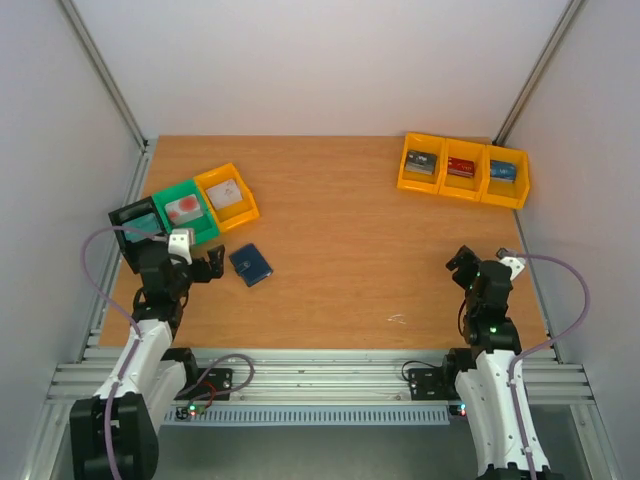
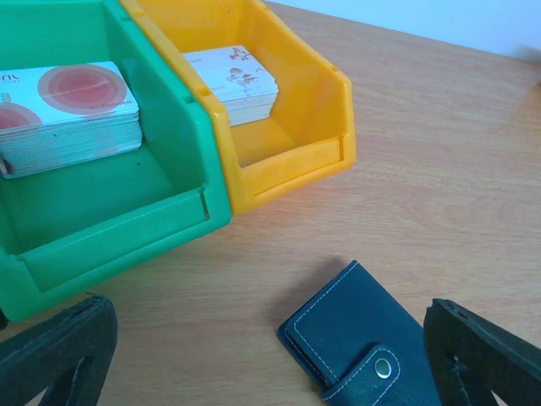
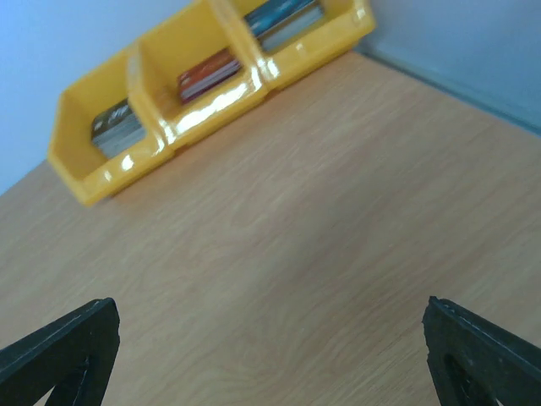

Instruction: Take the credit cards out of the card holder

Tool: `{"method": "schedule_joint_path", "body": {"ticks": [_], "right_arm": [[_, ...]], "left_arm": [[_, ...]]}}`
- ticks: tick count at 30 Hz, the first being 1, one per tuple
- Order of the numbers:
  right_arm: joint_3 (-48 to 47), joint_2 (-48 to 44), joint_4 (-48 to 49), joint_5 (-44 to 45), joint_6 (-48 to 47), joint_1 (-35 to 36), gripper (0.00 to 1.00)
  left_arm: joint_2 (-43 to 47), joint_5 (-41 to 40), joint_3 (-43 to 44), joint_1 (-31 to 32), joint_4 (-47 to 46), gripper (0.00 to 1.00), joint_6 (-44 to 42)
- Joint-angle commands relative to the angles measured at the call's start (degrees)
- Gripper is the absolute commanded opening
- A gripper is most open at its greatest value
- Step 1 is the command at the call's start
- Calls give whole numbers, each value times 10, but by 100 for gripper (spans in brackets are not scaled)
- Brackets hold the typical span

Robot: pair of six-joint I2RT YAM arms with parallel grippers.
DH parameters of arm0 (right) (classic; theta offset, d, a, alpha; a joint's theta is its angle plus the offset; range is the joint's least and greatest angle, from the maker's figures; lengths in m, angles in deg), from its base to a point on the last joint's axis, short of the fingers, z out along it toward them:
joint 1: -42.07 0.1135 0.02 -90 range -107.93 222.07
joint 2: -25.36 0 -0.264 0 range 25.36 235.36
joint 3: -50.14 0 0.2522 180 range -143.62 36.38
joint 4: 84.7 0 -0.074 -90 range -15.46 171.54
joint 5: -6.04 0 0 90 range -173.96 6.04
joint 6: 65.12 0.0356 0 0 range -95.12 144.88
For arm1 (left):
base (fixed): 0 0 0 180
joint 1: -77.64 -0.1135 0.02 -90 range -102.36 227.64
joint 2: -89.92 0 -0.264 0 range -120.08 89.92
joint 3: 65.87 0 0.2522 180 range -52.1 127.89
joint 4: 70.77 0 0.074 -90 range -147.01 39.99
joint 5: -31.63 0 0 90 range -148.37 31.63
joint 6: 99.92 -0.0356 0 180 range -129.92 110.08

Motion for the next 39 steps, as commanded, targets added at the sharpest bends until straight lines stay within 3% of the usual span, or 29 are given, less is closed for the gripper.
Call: {"method": "schedule_joint_path", "body": {"ticks": [1, 4, 6, 11, 16, 18, 22, 27, 33, 39], "right_arm": [[-73, 12, -73, 99, 79, 2, 98], [-147, 26, -163, 128, 152, 2, 99], [-188, 31, -147, 77, 102, 2, 99], [-251, 52, -42, -210, 5, 2, 99], [-276, 176, 69, -472, 137, 24, 98], [-309, 233, 16, -446, 115, 102, 98], [-401, 355, -150, -278, -6, 309, 97], [-566, 592, -238, -269, -75, 458, 84], [-719, 828, -235, -336, -70, 519, 75], [-848, 984, -263, -377, -74, 538, 71]], "left_arm": [[16, 9, 13, -10, -54, 99, 5], [45, -9, 33, -18, -38, 99, 37], [62, 6, 54, -21, -10, 99, 66], [94, 143, 121, -22, 98, 100, 94], [122, 173, 149, -21, 169, 99, 209], [135, 155, 144, -22, 193, 99, 265], [171, 125, 123, -22, 241, 99, 337], [192, 88, 119, -26, 293, 99, 322], [195, 54, 100, -43, 315, 99, 358], [196, 32, 93, -45, 325, 99, 367]]}}
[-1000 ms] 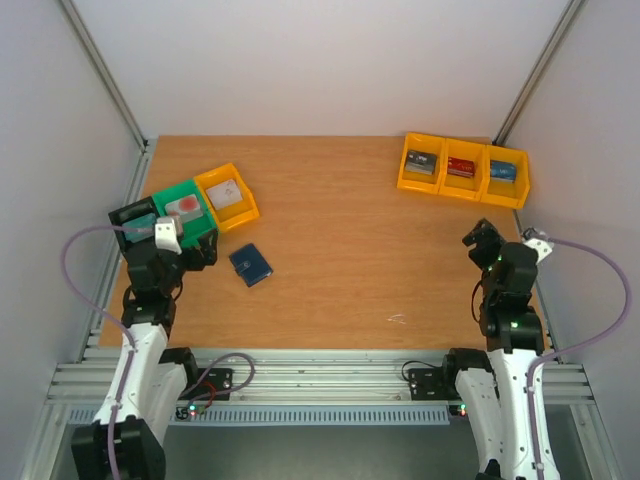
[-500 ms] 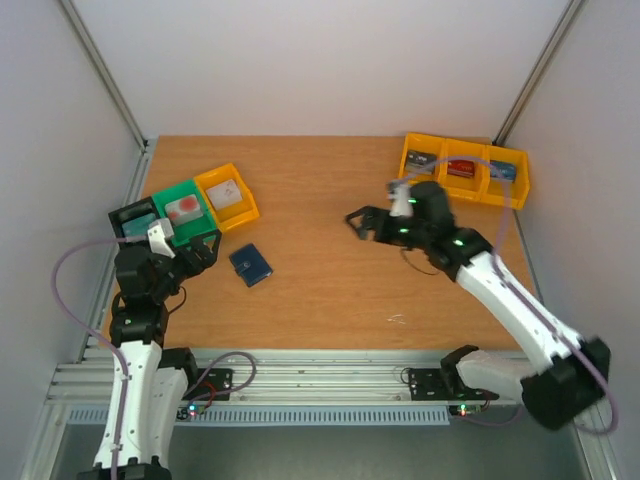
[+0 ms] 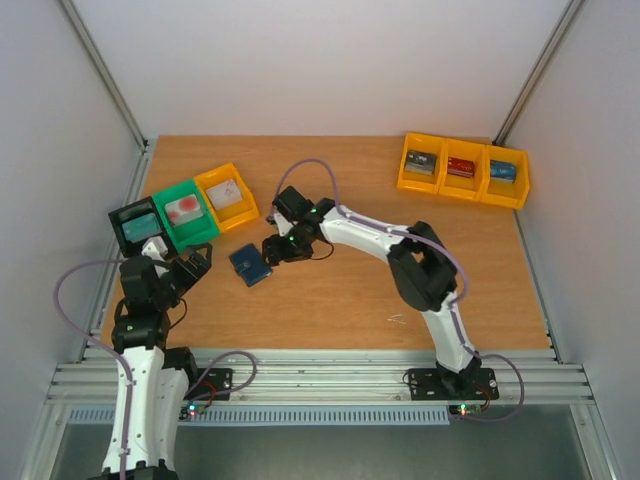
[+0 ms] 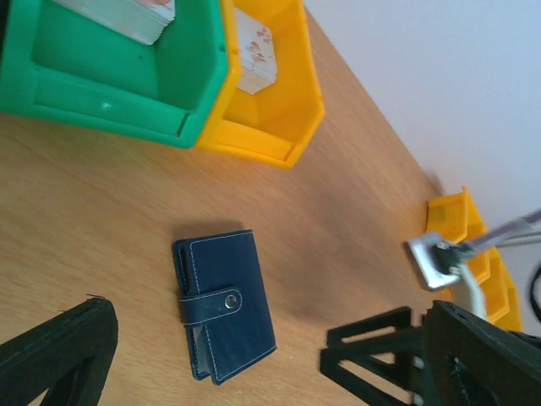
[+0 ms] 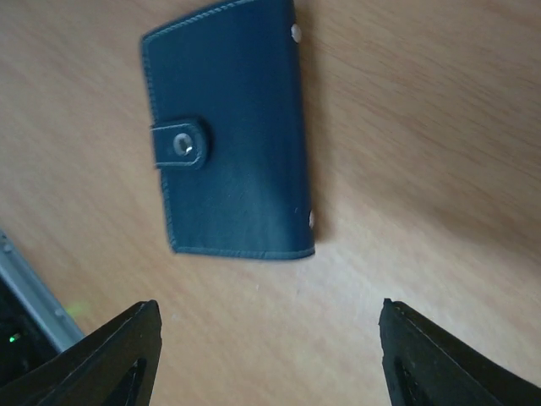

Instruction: Take the credit cards out of the card holder

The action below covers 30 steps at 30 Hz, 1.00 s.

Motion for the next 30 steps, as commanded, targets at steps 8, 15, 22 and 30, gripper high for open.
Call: {"method": "schedule_joint_path", "body": {"ticks": [8, 15, 22, 30], "right_arm": [[-110, 135, -68, -66, -24, 21, 59], [-113, 169, -56, -41, -33, 21, 53], [-151, 192, -62, -19, -36, 21, 39], [-164, 196, -61, -15, -47, 18, 2]], "left_arm": [[18, -25, -19, -4, -3, 99, 34], [26, -22, -27, -3, -9, 100, 44], [25, -22, -28, -3, -11, 99, 47], [33, -26, -28, -4, -9, 99, 48]]}}
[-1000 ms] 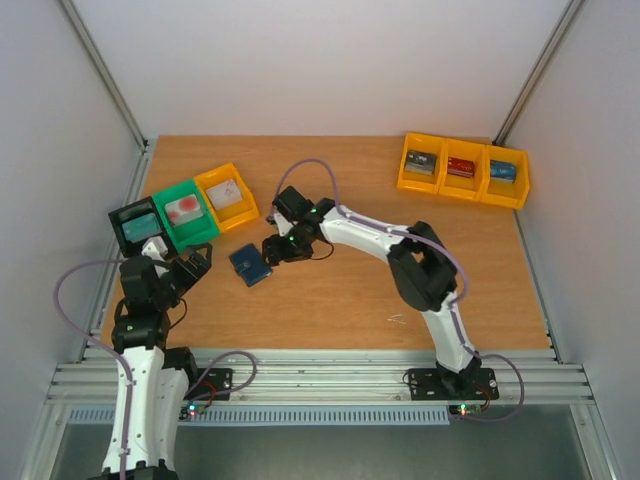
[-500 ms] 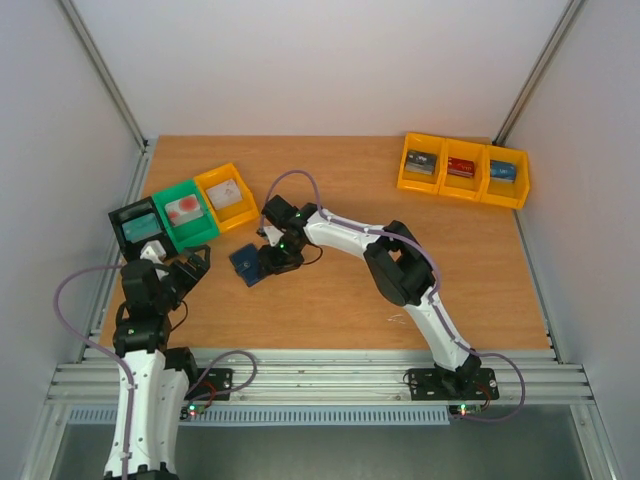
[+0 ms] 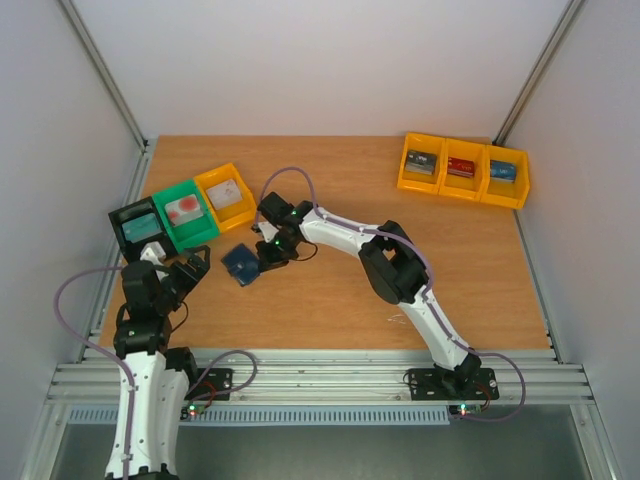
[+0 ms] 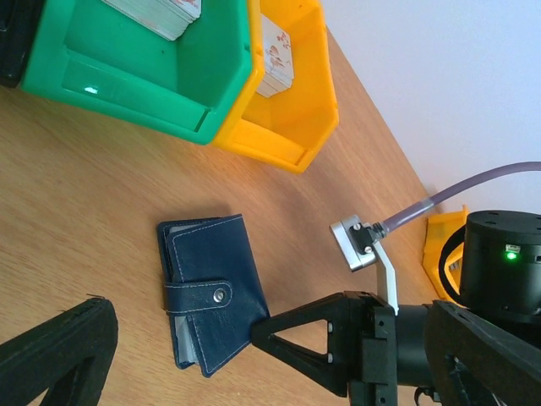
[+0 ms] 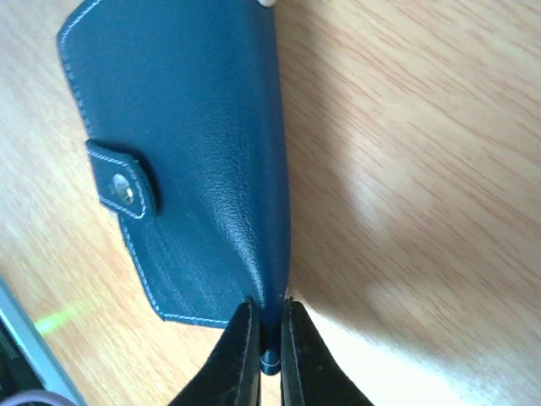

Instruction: Take the credit cards out of the card holder

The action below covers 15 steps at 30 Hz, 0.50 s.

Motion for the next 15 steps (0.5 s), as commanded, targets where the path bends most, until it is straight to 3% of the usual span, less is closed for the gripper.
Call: {"method": "schedule_joint_path", "body": {"ticks": [1, 5, 9, 12, 15], "right_arm": [[-11, 20, -16, 26, -19, 1, 1], [-6, -37, -46, 35, -84, -1, 1], [40, -144, -76, 79, -191, -1, 1], [107, -256, -82, 129, -274, -1, 1], [158, -367, -92, 182, -346, 1, 1]], "left_arm": [[7, -7, -5, -4, -14, 99, 6], [-3, 9, -3, -6, -25, 99, 9], [-11, 82, 7, -8, -83, 99, -3], [-26, 173, 37, -7, -169, 99, -45], [-46, 322, 80, -5, -258, 97, -134]]}}
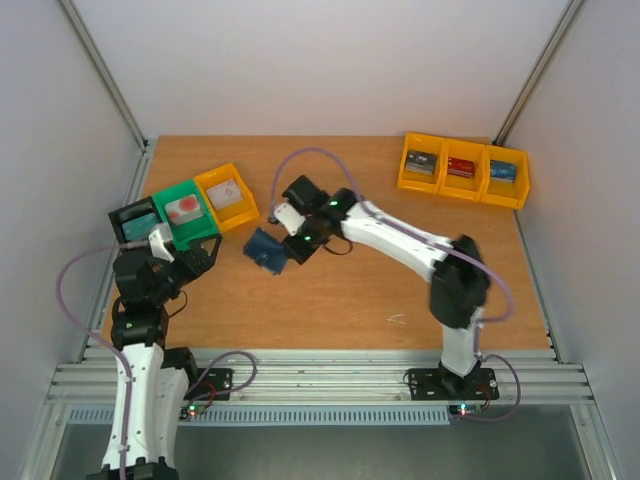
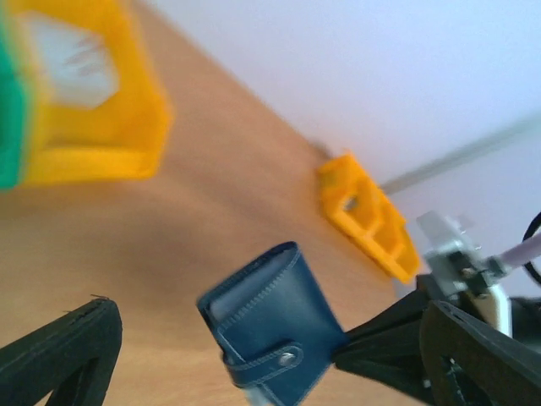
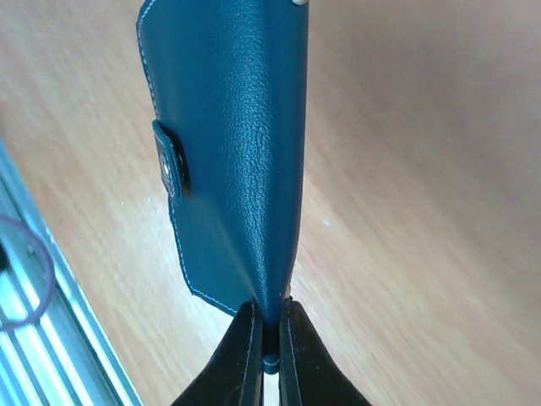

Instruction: Take the credit cards out of the card holder

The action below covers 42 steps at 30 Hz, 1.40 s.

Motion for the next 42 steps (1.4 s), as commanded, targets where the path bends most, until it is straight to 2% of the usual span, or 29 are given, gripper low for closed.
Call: {"method": "schedule_joint_path", "body": {"ticks": [1, 2, 4, 5, 6, 8, 10, 12, 16, 19, 21, 25, 27, 30, 34, 37, 40, 42], "right_arm": [[43, -169, -27, 111, -163, 4, 1], [51, -200, -29, 140, -197, 7, 1], [66, -257, -27, 216, -255, 20, 1], [72, -280, -18, 249, -289, 28, 1], [80, -299, -7, 283, -322, 38, 1], [93, -330, 24, 326, -387, 56, 1], [97, -349, 46, 337, -442, 70, 1], [94, -360, 65, 338, -480, 81, 1], [90, -369, 100, 326, -540, 93, 1], [83, -360, 102, 319, -551, 95, 1], [84, -354, 105, 311, -551, 95, 1], [91, -351, 122, 299, -548, 95, 1], [99, -353, 136, 294, -546, 95, 1], [110, -357, 149, 287, -540, 95, 1], [134, -363, 170, 297, -549, 94, 1], [146, -366, 178, 295, -545, 84, 1], [143, -363, 178, 287, -536, 72, 1], [133, -357, 179, 283, -533, 68, 1]], "left_arm": [[-25, 263, 86, 0, -149, 96, -156], [-34, 320, 111, 1, -87, 96, -214], [-56, 390, 190, 6, 160, 96, -467], [-74, 396, 233, 12, 315, 96, -643], [-105, 391, 275, 21, 428, 96, -847], [-153, 363, 347, 49, 549, 96, -1003], [-227, 342, 416, 79, 621, 98, -1067], [-279, 316, 472, 108, 644, 99, -1090], [-338, 282, 539, 183, 598, 99, -1011], [-355, 267, 543, 224, 507, 99, -931], [-363, 263, 539, 239, 448, 91, -881], [-373, 263, 523, 251, 354, 62, -796], [-374, 259, 508, 257, 319, 55, -776], [-374, 224, 489, 261, 281, 55, -756], [-365, 122, 479, 255, 235, 55, -728], [-355, 135, 484, 236, 232, 56, -740], [-340, 171, 493, 230, 281, 62, -777], [-322, 173, 485, 231, 339, 66, -877]]}}
